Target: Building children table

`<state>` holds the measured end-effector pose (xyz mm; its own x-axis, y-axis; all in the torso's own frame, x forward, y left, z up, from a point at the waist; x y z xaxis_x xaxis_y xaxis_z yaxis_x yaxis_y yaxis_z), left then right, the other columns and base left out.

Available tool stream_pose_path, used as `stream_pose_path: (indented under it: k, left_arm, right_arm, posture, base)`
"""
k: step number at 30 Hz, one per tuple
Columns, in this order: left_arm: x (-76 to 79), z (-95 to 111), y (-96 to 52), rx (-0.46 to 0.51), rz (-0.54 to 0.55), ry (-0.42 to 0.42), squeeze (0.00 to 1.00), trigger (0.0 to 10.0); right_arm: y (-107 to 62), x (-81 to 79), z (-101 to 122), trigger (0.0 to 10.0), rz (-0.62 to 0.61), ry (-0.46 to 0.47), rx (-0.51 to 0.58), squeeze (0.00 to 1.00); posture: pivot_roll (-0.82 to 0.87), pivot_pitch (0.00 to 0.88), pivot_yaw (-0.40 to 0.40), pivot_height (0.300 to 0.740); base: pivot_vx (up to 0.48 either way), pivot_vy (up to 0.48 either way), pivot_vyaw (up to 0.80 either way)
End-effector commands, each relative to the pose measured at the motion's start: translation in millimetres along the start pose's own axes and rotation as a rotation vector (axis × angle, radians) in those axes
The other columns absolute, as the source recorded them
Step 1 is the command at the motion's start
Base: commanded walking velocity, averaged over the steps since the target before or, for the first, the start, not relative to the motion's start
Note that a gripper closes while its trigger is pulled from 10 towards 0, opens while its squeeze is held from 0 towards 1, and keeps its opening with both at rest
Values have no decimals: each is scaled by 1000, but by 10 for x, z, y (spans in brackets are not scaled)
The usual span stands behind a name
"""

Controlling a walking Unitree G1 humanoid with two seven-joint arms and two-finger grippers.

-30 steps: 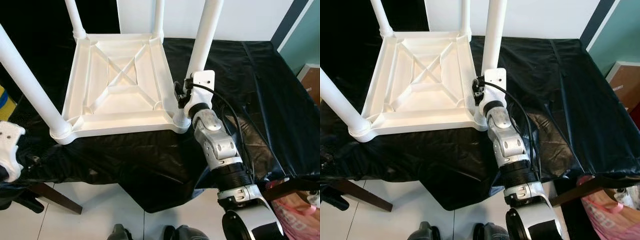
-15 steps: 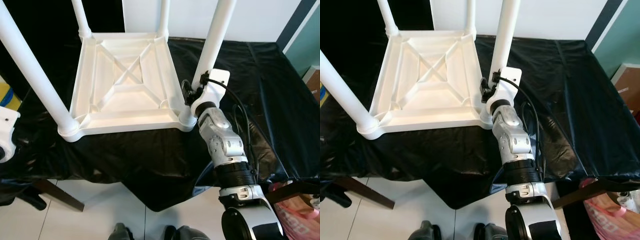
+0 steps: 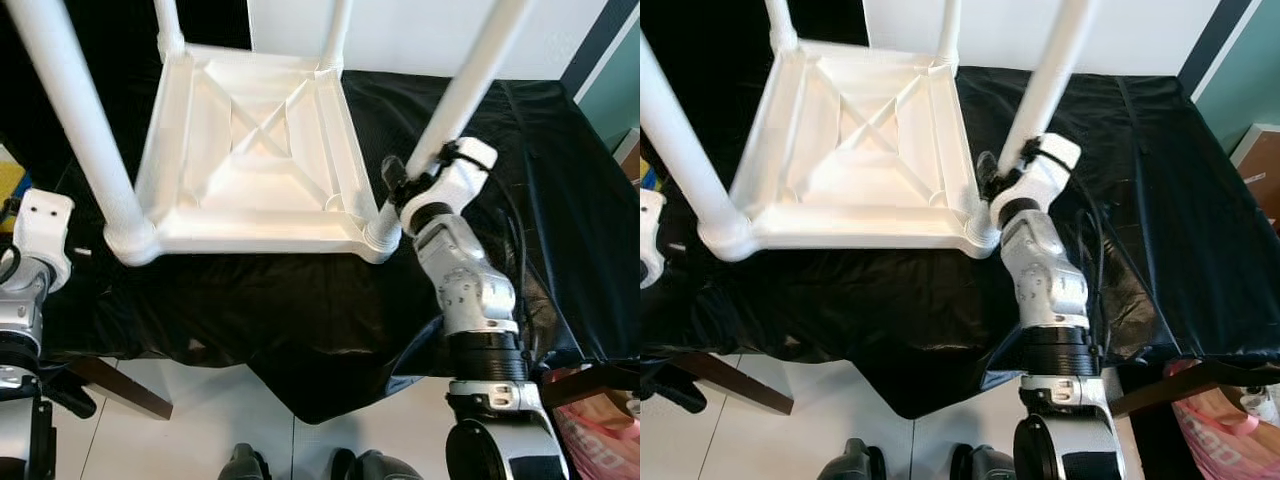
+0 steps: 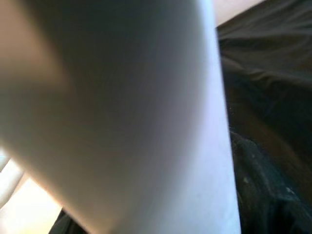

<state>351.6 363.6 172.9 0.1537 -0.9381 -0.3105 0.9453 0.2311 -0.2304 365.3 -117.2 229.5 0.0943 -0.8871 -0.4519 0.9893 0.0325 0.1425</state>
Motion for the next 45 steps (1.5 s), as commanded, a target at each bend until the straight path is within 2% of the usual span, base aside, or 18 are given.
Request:
stream_pose_path:
  k: [1, 7, 10, 13, 14, 18, 20, 22, 23, 24, 25, 29, 31, 35, 36, 40, 44, 45]
  left_arm:
    - [-72, -51, -11, -8, 50, -1, 0, 10000]
    - [-60, -119, -12, -17, 46, -10, 0, 10000]
    - [156, -97, 72, -10, 4, -43, 0, 10000]
    - [192, -90, 85, -8, -1, -48, 0, 10000]
    - [373, -33, 152, -3, -33, -64, 0, 10000]
    - [634, 140, 231, 32, -91, -94, 0, 10000]
    - [634, 140, 231, 32, -91, -94, 0, 10000]
    - [1067, 627, 307, 145, -217, -200, 0, 10000]
    - [1067, 627, 307, 145, -217, -200, 0, 10000]
    - [1283, 926, 306, 210, -285, -247, 0, 10000]
    - [1283, 926, 306, 210, -285, -247, 0, 10000]
    - [1807, 1798, 133, 404, -486, -360, 0, 10000]
    - [1906, 1962, 73, 443, -518, -340, 0, 10000]
    - [2057, 2215, -40, 501, -575, -328, 0, 10000]
    - [2126, 2323, -94, 520, -602, -338, 0, 10000]
    - [2202, 2484, -178, 560, -630, -344, 0, 10000]
    - [2287, 2683, -292, 597, -679, -362, 0, 10000]
    - [2320, 2754, -340, 618, -693, -357, 0, 10000]
  right_arm:
    - [-92, -189, -261, 10000, 17, 233, -76, 0]
    - [-168, -127, -297, 10000, 26, 347, -99, 0]
    - [-255, -3, -349, 10000, 5, 488, -126, 0]
    - [-266, 14, -355, 10000, 2, 509, -130, 0]
    - [-310, 102, -345, 10000, -20, 608, -111, 0]
    - [-360, 176, -359, 10000, -30, 715, -100, 0]
    - [-360, 176, -359, 10000, -30, 715, -100, 0]
    - [-425, 310, -451, 10000, -72, 840, -100, 0]
    - [-425, 310, -451, 10000, -72, 840, -100, 0]
    - [-460, 383, -500, 10000, -95, 874, -96, 0]
    - [-460, 383, -500, 10000, -95, 874, -96, 0]
    - [-572, 595, -647, 10000, -170, 999, -88, 0]
    - [-599, 650, -667, 10000, -189, 1049, -72, 0]
    - [-643, 699, -648, 10000, -195, 1003, -52, 0]
    - [-695, 737, -643, 10000, -235, 914, -51, 0]
    - [-820, 849, -635, 10000, -318, 841, -40, 0]
    - [-1160, 1090, -514, 10000, -512, 731, 14, 0]
    - [-1267, 1110, -462, 10000, -550, 710, 32, 1000]
  posture:
    - [-31, 185, -24, 740]
    - [-39, 187, -21, 740]
    - [-58, 186, -16, 740]
    - [-58, 186, -16, 740]
    - [-84, 184, -5, 740]
    - [-96, 186, 1, 740]
    - [-96, 186, 1, 740]
    - [-99, 188, 7, 740]
    - [-99, 188, 7, 740]
    - [-99, 190, 9, 740]
    - [-99, 190, 9, 740]
    - [-104, 197, 22, 740]
    - [-106, 200, 33, 740]
    - [-115, 204, 45, 740]
    - [-117, 206, 49, 740]
    - [-127, 211, 61, 740]
    - [-136, 224, 110, 740]
    - [-141, 231, 128, 740]
  base:
    - [0, 0, 0]
    - [0, 0, 0]
    - [0, 0, 0]
    - [0, 0, 0]
    - [0, 0, 0]
    - [0, 0, 0]
    - [0, 0, 0]
    - [0, 0, 0]
    - [0, 0, 0]
    - [0, 0, 0]
    - [0, 0, 0]
    - [0, 0, 0]
    - [0, 0, 0]
    - [0, 0, 0]
    - [0, 0, 0]
    - [0, 0, 0]
    - [0, 0, 0]
    - [0, 0, 0]
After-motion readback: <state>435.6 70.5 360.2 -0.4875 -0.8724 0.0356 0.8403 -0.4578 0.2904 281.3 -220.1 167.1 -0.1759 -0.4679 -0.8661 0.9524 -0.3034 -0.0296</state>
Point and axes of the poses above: a point about 5 cm out from each wrist's last joint towards the gripper, its own y axis pointing out of the wrist towards the gripper, its own z axis along the axis of the wrist's last joint, x = y × z, the point moved 2 cm from there along y, pointing out of the wrist towards the gripper, and after that the axes turned 10 degrees about -y, right-handed, at the moved point
